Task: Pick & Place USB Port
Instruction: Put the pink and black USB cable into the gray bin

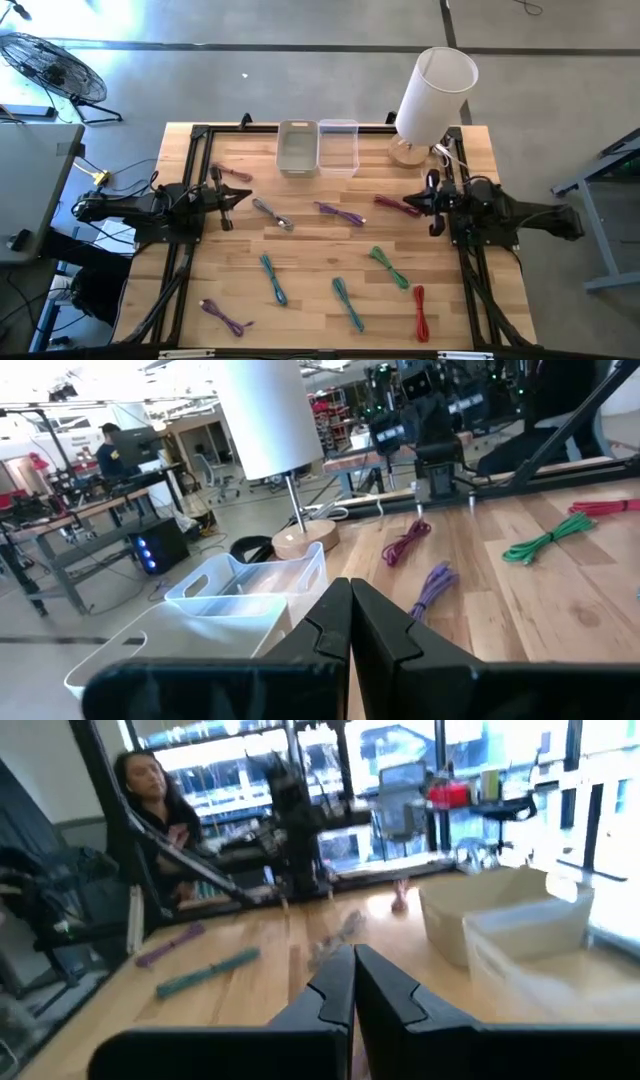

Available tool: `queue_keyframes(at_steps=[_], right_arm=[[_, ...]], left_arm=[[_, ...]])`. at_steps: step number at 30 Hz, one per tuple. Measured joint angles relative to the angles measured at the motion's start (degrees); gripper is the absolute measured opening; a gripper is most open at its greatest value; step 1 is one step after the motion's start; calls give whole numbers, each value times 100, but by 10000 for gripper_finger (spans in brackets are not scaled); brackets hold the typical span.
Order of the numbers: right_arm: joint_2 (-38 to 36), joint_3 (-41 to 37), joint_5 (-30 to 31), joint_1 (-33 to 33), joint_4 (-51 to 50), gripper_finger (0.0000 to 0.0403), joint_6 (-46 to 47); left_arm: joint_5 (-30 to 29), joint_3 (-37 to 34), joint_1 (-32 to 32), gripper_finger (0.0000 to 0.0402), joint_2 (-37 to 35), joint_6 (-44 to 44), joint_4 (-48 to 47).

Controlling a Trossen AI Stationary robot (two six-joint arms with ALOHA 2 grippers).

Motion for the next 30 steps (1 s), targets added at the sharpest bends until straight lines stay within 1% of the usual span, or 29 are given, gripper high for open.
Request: queue_keyframes(at_steps=[4, 8, 11, 16, 19, 23, 26, 30], right_arm=[[333, 692, 248, 0, -674, 1, -184], [994, 1635, 431, 0, -1550, 2, -150], [1663, 2447, 572, 0, -2475, 1, 141], [3018, 3729, 495, 0, -4022, 8, 563], [3868, 4356, 489, -2, -4823, 17, 805], [4823, 4952, 479, -2, -5323, 46, 931], [5341, 5234, 485, -2, -5413, 81, 913], [5891, 5322, 504, -2, -5466, 136, 766]], left_arm=[[69, 0, 0, 1, -1, -23, 32], [69, -5, 0, 1, -2, -25, 87], [76, -5, 0, 1, 0, -24, 96], [85, -5, 0, 1, 0, -24, 23], [94, 4, 0, 1, -1, -24, -54], [95, 8, 0, 1, -2, -22, -91], [104, 8, 0, 1, 0, -24, -107], [261, 10, 0, 1, 0, -22, -134]])
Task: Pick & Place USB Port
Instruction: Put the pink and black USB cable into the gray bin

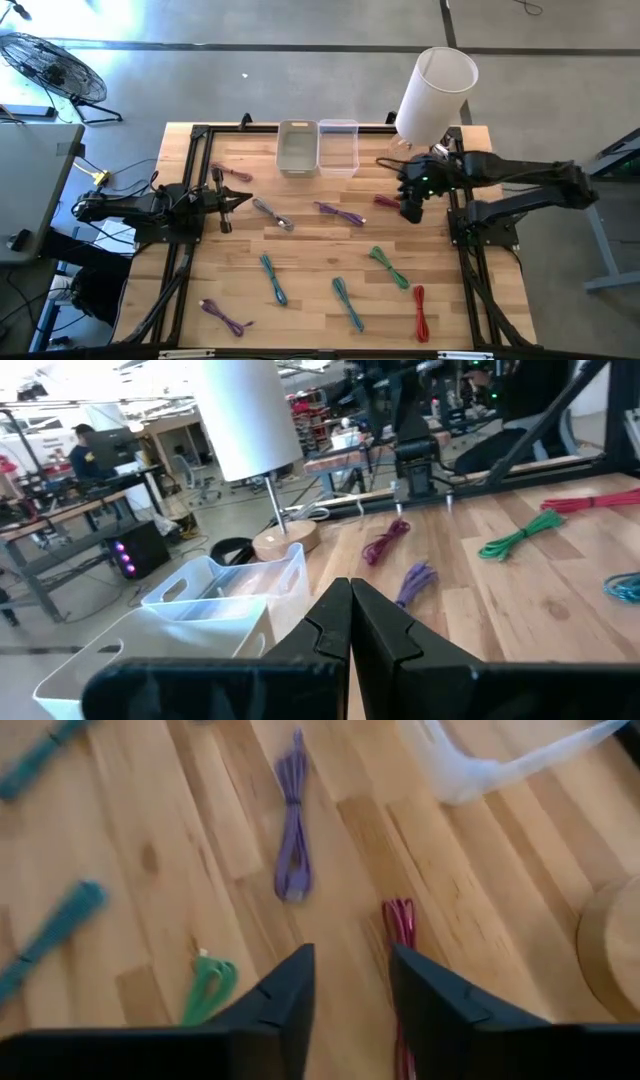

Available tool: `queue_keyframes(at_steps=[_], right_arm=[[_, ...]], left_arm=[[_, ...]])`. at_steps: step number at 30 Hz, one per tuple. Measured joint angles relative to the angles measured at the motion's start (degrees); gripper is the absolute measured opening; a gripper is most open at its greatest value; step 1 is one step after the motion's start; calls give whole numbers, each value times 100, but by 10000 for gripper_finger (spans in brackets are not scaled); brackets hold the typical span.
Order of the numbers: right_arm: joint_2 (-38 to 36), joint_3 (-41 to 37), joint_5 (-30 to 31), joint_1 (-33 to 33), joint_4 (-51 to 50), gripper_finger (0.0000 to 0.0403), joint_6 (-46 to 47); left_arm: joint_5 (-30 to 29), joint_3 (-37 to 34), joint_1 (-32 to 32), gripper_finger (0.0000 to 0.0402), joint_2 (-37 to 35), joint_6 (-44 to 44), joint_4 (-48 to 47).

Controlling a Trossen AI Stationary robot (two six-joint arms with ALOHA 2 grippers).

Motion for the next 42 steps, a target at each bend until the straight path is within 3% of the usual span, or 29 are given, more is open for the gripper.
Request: queue_keyframes(at_steps=[6, 12, 29, 42], right_arm=[[621, -300, 3, 0, -149, 199, -188], [1117, -607, 70, -7, -37, 225, -718], [2357, -881, -30, -165, 183, 232, -1182], [3182, -883, 345, -755, 257, 232, -1180]], left_arm=[[83, 0, 0, 1, 0, 9, -15], [166, -1, 0, 1, 0, 22, -25], [90, -9, 0, 1, -2, 22, -24], [442, -13, 0, 1, -2, 22, -42]])
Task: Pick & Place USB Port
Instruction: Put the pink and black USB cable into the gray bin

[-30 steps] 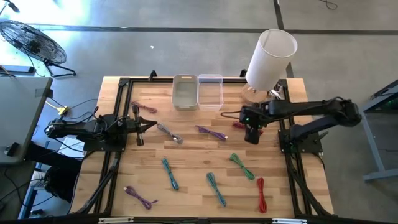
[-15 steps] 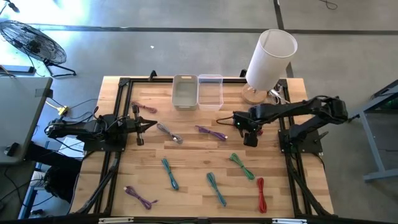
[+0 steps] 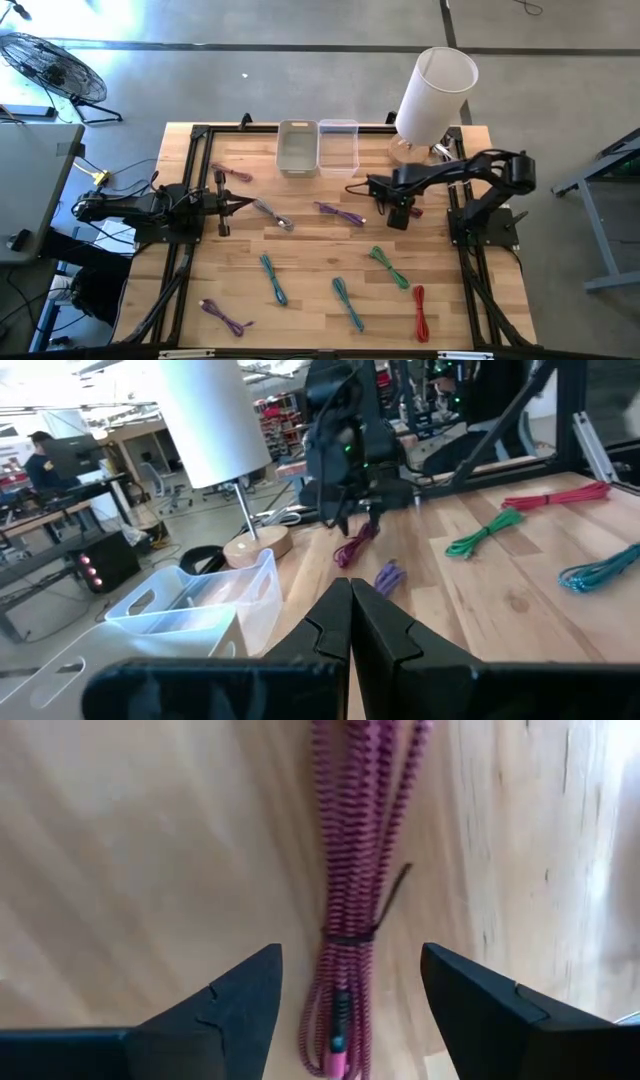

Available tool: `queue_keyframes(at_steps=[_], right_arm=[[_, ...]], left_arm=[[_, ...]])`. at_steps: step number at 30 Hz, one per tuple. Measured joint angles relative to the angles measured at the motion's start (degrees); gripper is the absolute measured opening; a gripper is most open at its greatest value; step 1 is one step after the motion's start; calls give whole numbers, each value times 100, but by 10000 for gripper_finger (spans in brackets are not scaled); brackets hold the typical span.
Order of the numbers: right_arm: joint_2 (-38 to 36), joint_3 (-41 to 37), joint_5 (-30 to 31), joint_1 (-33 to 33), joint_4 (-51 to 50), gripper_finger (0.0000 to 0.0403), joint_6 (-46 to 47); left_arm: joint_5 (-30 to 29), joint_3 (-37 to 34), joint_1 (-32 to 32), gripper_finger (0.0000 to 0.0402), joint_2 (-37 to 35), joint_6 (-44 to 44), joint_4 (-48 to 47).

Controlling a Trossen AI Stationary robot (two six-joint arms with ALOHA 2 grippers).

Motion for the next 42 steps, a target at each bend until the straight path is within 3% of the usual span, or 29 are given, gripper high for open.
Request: queue_keyframes(at_steps=[4, 7, 10, 13, 15, 24, 29, 34, 38, 42], right_arm=[[290, 15, -248, -210, 43, 226, 132], [537, 38, -620, -310, 101, 195, 127], [737, 65, -963, -362, 176, 134, 76], [848, 90, -1114, -355, 196, 44, 66], [851, 90, -1148, -342, 205, 21, 60], [420, 345, -1230, -54, -42, 19, 74], [-318, 880, -1477, 464, -257, 19, 409], [-892, 1740, -1089, 1005, -136, 19, 542], [-989, 2467, -837, 1256, 71, 17, 342], [-904, 3146, -720, 1353, 302, 15, 55]], left_arm=[[0, -6, 0, 1, 2, 0, 47], [0, -17, 0, 1, 0, -1, 147], [-2, -20, 0, 1, 2, 0, 272], [-2, -20, 0, 1, 0, 0, 289], [24, -20, 0, 1, 0, -36, 284], [153, -17, 0, 1, 0, -875, 342], [427, -15, 0, 1, 0, -1420, 387], [428, -13, 0, 2, 2, -1636, 827], [398, -11, 0, 29, 2, -1564, 1437], [387, 200, 0, 87, 4, -1694, 1615]])
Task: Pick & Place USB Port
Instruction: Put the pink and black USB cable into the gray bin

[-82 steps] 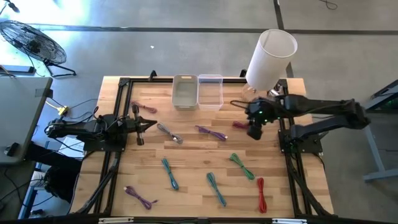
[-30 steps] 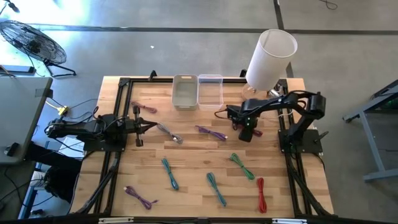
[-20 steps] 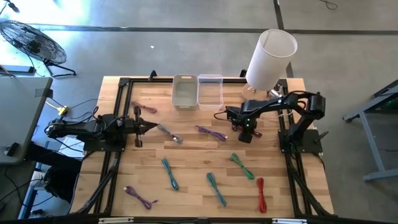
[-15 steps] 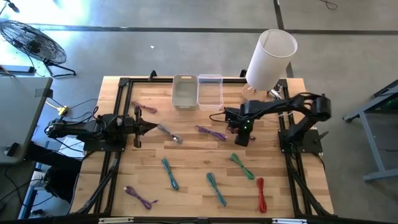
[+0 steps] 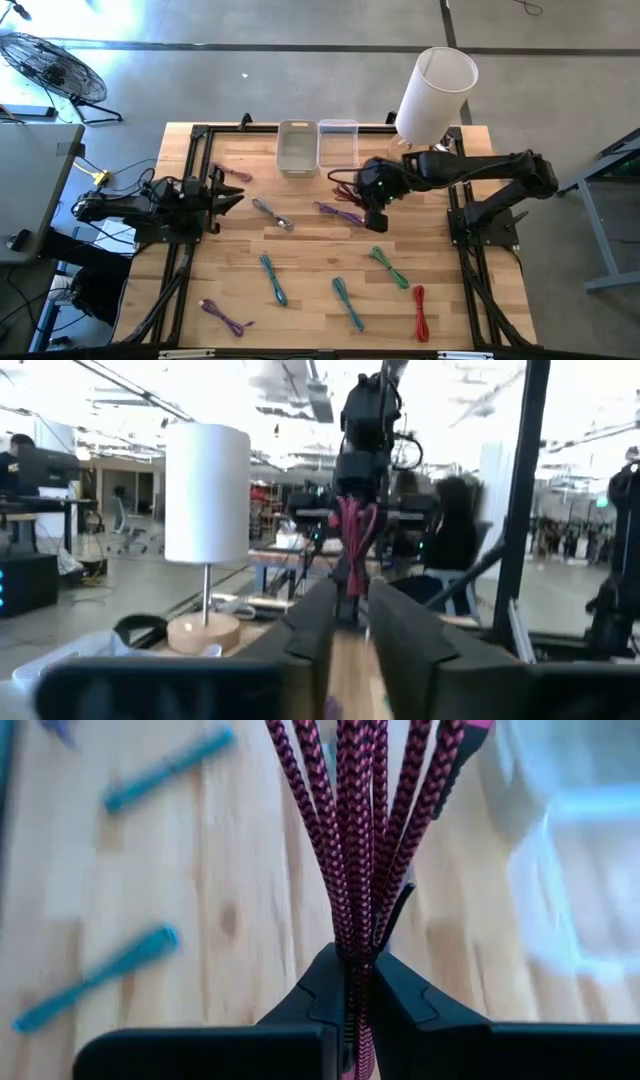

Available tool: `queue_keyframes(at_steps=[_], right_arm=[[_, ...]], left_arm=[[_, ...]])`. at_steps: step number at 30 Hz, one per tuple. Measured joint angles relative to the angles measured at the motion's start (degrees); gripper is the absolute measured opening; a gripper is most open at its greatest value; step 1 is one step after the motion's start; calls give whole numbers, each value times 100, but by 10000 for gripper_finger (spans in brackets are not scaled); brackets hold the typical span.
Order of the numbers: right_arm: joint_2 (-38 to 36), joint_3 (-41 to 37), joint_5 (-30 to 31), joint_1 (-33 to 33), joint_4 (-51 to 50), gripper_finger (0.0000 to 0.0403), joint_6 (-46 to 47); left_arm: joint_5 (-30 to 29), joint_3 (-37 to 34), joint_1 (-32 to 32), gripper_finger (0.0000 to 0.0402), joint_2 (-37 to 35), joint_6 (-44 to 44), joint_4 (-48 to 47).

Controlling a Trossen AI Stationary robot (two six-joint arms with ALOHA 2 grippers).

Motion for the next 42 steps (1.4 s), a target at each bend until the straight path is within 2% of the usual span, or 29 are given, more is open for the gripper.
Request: queue_keyframes(at_steps=[5, 9, 18, 25, 32, 42], right_arm=[[251, 646, 20, 21, 434, 15, -412], [525, 1101, -159, 19, 791, 15, -826], [1280, 2280, -408, 43, 774, 15, -1304], [1454, 2738, -321, 110, 750, 15, -1538], [1464, 2738, -150, 224, 759, 15, -1631], [1463, 2720, -143, 307, 778, 15, -1749]], left_arm=[[-5, 483, 0, 162, 296, 54, 46], [225, 1037, 0, 189, 1001, 261, 83], [992, 2923, 0, 193, 3461, 906, -25], [1193, 4428, 2, 193, 4833, 1365, -1043], [1137, 5206, 4, 193, 5569, 1614, -1320], [930, 5321, 7, 193, 5861, 1666, -1274]])
